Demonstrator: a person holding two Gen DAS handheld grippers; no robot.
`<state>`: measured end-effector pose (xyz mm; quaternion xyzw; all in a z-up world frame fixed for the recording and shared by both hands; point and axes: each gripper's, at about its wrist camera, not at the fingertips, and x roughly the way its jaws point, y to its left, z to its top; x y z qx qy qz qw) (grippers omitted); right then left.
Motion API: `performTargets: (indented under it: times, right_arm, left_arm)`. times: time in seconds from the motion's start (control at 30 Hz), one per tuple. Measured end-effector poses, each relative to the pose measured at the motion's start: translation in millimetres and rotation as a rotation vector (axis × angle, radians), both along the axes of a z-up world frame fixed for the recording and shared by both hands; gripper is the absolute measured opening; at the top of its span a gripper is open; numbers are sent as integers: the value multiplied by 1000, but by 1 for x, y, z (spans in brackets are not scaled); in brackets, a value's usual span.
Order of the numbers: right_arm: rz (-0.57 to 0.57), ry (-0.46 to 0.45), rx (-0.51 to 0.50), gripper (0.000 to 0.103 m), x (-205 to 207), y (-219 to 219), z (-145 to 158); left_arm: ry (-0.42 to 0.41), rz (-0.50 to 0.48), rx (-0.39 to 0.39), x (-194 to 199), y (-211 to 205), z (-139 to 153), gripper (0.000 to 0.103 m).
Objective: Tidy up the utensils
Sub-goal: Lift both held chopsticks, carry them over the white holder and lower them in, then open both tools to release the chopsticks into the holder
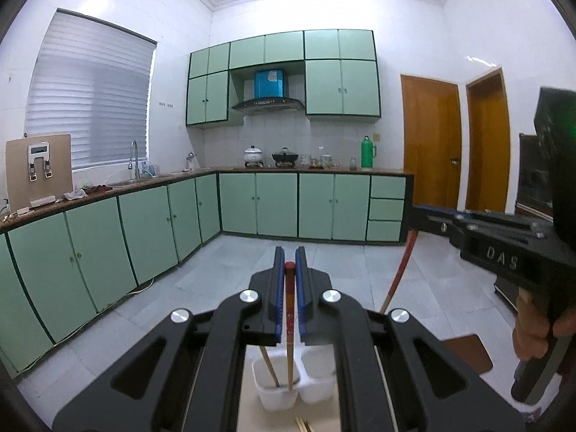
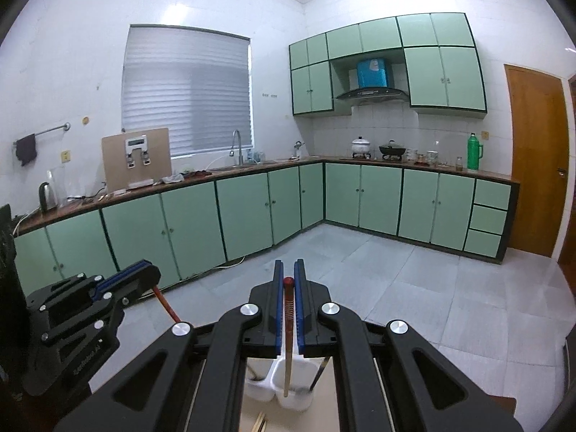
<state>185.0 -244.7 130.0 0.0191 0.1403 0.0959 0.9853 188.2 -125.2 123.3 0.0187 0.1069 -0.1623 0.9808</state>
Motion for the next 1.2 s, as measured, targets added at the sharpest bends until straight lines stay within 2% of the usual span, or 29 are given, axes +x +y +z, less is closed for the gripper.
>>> performTargets:
  times: [0.17, 0.43, 0.67, 0.83, 1.03, 1.1, 1.17, 1.2]
  right_arm:
    - [-27, 6, -32, 5, 31, 3, -13]
    - [-37, 64, -56, 5, 69, 8, -52]
    - [-25, 128, -64, 6, 82, 9, -85]
    - [-26, 145, -61, 7, 83, 7, -92]
    - [-48, 127, -45, 19, 71, 0, -84]
    - [-57, 117, -32, 27, 65, -6, -81]
    - [-72, 102, -17, 35, 54, -14, -79]
    - [-82, 95, -9, 37, 46, -18, -78]
  left_arm:
    - [5, 11, -19, 32, -10, -6, 5]
    - [108, 29, 17, 78, -20, -55, 5]
    - [173, 31, 25, 93, -5, -83, 5]
    - [189, 24, 21, 93, 3, -85, 6]
    - [170, 28, 19, 79, 11, -78, 8]
    - [160, 35, 16, 72, 15, -75, 13]
    - [151, 46, 14, 63, 20, -72, 24]
    - [143, 49, 11, 56, 23, -71, 26]
